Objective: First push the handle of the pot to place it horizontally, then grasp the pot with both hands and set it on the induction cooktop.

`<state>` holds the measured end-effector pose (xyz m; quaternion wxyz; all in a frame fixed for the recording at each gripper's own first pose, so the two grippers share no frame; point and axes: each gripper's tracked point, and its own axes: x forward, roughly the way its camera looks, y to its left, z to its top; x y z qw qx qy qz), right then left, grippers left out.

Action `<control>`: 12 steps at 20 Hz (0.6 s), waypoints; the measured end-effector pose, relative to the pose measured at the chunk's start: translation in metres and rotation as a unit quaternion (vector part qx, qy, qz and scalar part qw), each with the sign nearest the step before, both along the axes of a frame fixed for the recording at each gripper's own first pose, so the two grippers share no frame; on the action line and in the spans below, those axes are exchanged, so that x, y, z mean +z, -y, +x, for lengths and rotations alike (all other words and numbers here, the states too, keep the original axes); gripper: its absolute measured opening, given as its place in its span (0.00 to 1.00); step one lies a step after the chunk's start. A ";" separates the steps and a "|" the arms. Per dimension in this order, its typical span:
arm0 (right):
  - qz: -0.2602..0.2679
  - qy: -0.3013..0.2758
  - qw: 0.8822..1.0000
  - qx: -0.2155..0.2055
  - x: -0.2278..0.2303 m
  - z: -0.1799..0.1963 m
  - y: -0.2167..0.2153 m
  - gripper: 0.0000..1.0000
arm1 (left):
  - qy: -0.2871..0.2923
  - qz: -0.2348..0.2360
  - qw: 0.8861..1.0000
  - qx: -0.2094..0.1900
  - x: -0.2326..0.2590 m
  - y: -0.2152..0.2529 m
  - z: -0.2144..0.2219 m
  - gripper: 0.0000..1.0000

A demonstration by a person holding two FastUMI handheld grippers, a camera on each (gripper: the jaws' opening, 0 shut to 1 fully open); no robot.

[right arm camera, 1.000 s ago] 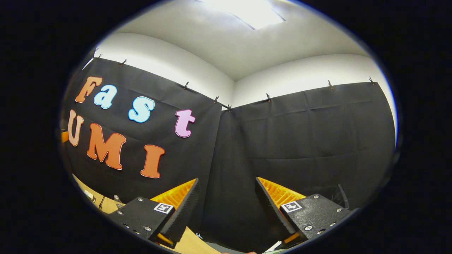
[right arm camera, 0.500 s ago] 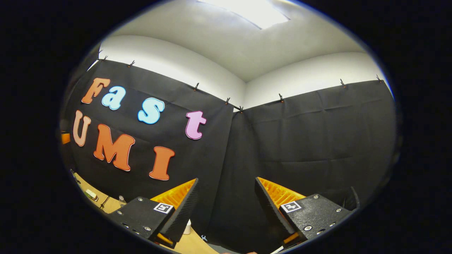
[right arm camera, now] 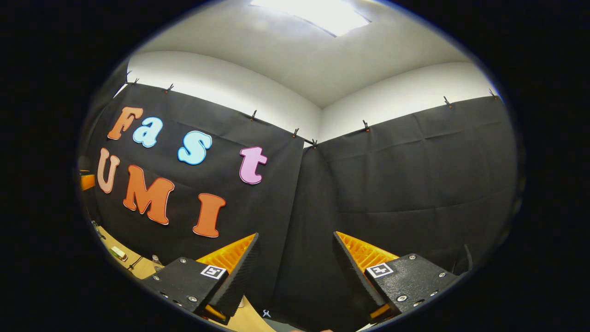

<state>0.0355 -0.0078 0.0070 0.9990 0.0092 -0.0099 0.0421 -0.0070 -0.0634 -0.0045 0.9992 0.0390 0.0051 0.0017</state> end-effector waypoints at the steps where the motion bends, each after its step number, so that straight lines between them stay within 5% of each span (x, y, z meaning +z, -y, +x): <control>1: 0.001 -0.001 1.000 0.002 -0.002 0.000 0.000 0.95 | -0.001 0.002 1.000 -0.003 -0.001 0.004 -0.001 0.95; 12: 0.001 0.002 1.000 0.009 -0.001 -0.005 -0.005 0.95 | -0.011 0.008 1.000 -0.005 -0.005 0.001 -0.006 0.95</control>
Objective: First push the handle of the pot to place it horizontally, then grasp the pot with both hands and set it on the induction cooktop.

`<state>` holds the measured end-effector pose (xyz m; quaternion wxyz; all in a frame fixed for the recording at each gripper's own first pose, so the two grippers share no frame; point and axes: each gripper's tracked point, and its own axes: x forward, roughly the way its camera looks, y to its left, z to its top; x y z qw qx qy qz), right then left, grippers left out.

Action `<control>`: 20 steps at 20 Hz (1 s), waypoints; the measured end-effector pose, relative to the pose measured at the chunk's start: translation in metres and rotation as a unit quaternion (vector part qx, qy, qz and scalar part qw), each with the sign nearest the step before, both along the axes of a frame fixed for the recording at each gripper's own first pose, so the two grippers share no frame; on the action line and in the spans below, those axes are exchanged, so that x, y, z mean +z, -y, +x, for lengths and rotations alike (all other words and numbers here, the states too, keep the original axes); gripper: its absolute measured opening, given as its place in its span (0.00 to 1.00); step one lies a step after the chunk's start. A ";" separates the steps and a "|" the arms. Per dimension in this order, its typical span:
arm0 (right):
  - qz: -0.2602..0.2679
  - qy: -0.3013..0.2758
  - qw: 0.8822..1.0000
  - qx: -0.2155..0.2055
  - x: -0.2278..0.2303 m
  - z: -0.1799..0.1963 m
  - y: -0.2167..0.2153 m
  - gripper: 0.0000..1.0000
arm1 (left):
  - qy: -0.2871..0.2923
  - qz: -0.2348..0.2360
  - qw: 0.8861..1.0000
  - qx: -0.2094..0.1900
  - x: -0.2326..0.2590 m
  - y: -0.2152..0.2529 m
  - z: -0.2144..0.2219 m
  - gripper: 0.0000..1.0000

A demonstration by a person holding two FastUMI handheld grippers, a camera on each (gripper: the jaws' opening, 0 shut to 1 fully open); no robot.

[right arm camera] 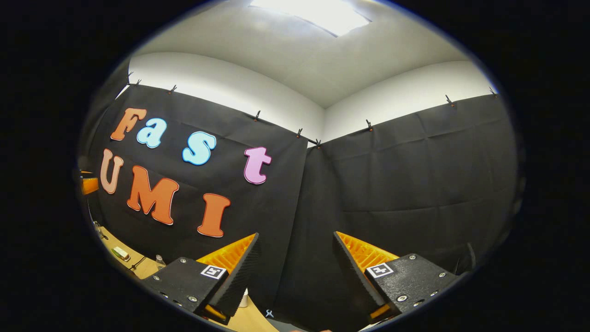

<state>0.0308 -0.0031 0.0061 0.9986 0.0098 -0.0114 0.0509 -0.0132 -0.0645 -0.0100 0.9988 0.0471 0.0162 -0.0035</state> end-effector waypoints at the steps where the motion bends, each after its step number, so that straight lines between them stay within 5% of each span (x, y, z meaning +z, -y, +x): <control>1: 0.000 -0.001 1.000 0.000 -0.001 0.000 0.000 0.95 | -0.001 -0.001 1.000 0.000 0.000 -0.001 -0.001 0.95; 14: 0.004 0.015 0.999 0.032 0.010 0.005 -0.020 0.95 | 0.037 -0.006 0.999 0.025 0.025 -0.014 -0.009 0.95; 20: 0.008 0.005 0.998 0.058 -0.003 0.009 -0.040 0.95 | -0.001 0.009 0.999 0.047 -0.002 -0.020 -0.013 0.95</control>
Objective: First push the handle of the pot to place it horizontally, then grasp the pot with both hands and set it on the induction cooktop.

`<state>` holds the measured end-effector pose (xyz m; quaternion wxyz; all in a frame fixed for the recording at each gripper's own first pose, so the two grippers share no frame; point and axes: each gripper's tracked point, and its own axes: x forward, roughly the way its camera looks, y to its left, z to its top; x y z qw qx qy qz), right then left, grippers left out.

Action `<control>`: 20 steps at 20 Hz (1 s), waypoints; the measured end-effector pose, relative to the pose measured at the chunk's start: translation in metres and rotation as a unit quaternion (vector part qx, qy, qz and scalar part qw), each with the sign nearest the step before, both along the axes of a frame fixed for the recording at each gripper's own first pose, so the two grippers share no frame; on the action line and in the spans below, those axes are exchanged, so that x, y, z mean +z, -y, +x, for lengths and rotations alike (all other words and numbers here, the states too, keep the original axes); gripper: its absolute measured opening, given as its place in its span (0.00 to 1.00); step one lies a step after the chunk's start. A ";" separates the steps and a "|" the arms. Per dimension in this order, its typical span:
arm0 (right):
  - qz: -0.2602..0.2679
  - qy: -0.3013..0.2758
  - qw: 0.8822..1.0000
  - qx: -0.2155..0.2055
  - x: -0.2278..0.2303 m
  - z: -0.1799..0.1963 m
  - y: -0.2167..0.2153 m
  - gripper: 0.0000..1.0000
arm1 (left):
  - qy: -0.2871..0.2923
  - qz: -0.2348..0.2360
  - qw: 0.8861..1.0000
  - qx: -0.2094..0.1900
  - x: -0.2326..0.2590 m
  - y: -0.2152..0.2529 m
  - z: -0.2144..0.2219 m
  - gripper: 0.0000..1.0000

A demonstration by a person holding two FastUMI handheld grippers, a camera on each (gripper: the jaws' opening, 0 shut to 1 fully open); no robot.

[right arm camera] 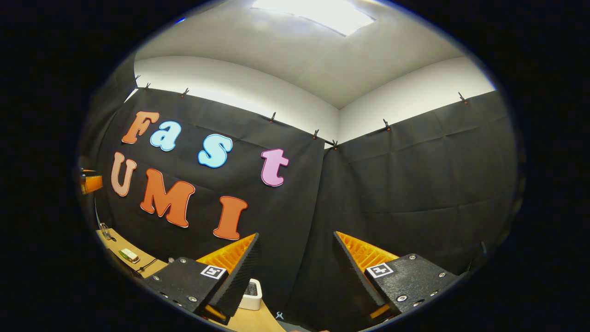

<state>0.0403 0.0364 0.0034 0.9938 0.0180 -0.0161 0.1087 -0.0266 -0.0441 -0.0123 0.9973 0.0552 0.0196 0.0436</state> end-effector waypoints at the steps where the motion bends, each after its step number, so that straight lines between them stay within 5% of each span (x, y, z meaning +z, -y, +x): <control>1: 0.000 -0.001 1.000 0.005 -0.002 0.001 -0.004 0.95 | -0.011 -0.003 1.000 0.003 -0.009 0.000 -0.001 0.93; 4: 0.004 -0.003 1.000 0.022 -0.011 0.003 -0.017 0.95 | -0.047 -0.007 0.999 0.016 -0.037 -0.003 -0.007 0.90; 8: 0.011 -0.014 0.998 0.054 -0.029 0.007 -0.040 0.95 | -0.120 0.009 0.992 0.038 -0.086 -0.008 -0.022 0.55; 12: 0.017 -0.019 0.996 0.081 -0.043 0.010 -0.058 0.95 | -0.219 -0.006 0.974 0.050 -0.151 -0.005 -0.043 0.08; 16: 0.026 -0.026 0.993 0.108 -0.057 0.008 -0.071 0.95 | -0.337 -0.039 0.938 0.068 -0.229 -0.007 -0.076 0.03; 20: 0.022 -0.031 0.991 0.125 -0.073 0.009 -0.072 0.95 | -0.449 -0.078 0.885 0.094 -0.307 -0.001 -0.124 0.08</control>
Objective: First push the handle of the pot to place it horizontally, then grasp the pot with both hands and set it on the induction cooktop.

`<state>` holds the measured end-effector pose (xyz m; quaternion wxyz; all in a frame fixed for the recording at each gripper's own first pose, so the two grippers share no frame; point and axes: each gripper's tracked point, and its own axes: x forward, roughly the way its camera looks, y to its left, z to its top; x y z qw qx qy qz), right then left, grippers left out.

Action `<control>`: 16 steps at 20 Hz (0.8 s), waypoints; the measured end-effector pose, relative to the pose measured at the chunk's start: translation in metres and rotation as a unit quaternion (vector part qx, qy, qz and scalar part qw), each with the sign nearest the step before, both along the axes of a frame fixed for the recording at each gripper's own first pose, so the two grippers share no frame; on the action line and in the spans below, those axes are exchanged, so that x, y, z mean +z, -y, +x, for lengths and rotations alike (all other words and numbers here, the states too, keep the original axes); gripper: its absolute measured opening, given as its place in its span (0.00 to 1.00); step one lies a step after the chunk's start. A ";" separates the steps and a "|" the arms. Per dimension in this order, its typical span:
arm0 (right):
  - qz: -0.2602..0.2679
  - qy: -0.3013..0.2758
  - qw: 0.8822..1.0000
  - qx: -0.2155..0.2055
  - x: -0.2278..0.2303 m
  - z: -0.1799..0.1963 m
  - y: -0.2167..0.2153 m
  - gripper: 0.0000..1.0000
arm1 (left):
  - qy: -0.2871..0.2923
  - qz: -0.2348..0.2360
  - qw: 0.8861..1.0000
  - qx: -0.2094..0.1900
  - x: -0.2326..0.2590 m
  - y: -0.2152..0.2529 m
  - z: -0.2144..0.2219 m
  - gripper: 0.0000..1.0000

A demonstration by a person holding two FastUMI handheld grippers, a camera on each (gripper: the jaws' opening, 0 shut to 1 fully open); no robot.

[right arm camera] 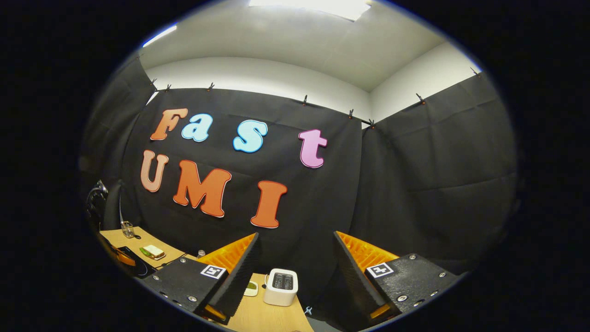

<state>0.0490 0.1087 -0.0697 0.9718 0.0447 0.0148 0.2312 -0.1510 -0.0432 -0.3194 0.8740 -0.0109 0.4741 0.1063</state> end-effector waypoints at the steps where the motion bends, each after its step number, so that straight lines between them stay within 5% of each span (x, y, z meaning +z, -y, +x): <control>1: 0.000 -0.001 1.000 0.003 -0.003 0.000 0.000 0.95 | -0.025 -0.010 1.000 0.012 -0.013 0.004 -0.014 0.08; 8: -0.008 -0.020 1.000 0.008 -0.034 0.006 0.019 0.95 | -0.147 -0.049 0.984 0.084 -0.077 0.007 -0.083 0.08; 16: -0.006 -0.040 0.999 0.006 -0.056 0.010 0.043 0.95 | -0.253 -0.107 0.947 0.167 -0.125 0.030 -0.156 0.08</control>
